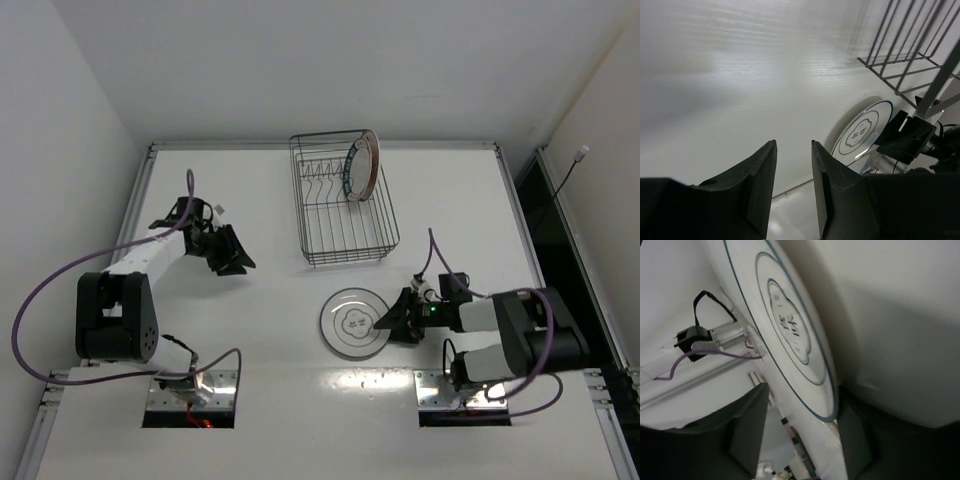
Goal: Load the plates into the dish rack
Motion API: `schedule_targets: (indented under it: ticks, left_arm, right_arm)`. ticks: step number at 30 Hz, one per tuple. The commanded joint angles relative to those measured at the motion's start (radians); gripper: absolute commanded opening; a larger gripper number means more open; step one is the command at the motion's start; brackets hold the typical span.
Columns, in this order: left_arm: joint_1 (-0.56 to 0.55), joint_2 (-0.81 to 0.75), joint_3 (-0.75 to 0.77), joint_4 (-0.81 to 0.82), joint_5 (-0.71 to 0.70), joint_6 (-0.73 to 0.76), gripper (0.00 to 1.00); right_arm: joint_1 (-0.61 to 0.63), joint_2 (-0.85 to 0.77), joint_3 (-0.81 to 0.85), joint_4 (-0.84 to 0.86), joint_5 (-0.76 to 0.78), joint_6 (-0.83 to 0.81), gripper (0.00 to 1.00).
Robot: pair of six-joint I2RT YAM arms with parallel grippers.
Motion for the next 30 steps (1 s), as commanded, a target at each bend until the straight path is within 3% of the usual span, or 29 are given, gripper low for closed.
schedule_targets:
  ticks: [1,2,3,7,9,11,12,14,17,18,23,26,30]
  left_arm:
    - [0.057,-0.018,-0.044,-0.025,0.001,0.006,0.31]
    - [0.068,-0.018,-0.044,-0.025,0.001,0.006,0.31]
    - [0.078,-0.018,-0.059,-0.034,-0.010,0.006,0.31]
    - [0.115,-0.028,-0.070,-0.043,-0.100,0.043,0.31]
    - [0.127,-0.040,-0.058,-0.052,-0.109,0.052,0.31]
    - [0.138,-0.072,-0.037,-0.071,-0.123,0.052,0.31]
    - [0.147,-0.072,-0.024,-0.080,-0.123,0.052,0.31]
    - [0.147,-0.081,-0.006,-0.115,-0.123,0.061,0.31]
    - [0.147,-0.100,0.005,-0.115,-0.171,0.072,0.31]
    - [0.147,-0.112,-0.004,-0.115,-0.181,0.072,0.31]
    - [0.166,-0.112,-0.013,-0.115,-0.181,0.092,0.31]
    - [0.166,-0.098,0.005,-0.125,-0.191,0.101,0.31]
    - [0.166,-0.075,0.025,-0.125,-0.172,0.101,0.31]
  right_arm:
    - [0.004,0.161,-0.029,0.164,0.159,-0.074,0.48]
    - [0.004,0.205,0.000,0.164,0.159,-0.089,0.37]
    - [0.017,0.245,0.017,0.153,0.159,-0.106,0.32]
    - [0.017,0.241,0.075,0.032,0.208,-0.119,0.01]
    - [0.017,0.178,0.085,-0.067,0.247,-0.119,0.00]
    - [0.017,-0.002,0.121,-0.213,0.283,-0.172,0.00]
    - [0.017,-0.086,0.146,-0.397,0.332,-0.194,0.00]
    - [0.027,-0.366,0.270,-0.619,0.474,-0.244,0.00]
    - [0.027,-0.564,0.509,-0.952,0.589,-0.278,0.00]
    - [0.027,-0.578,0.614,-1.065,0.600,-0.278,0.00]
    - [0.027,-0.626,0.899,-1.191,0.643,-0.269,0.00]
    - [0.027,-0.490,1.180,-1.202,0.723,-0.278,0.00]
    - [0.049,-0.315,1.300,-1.082,0.871,-0.266,0.00]
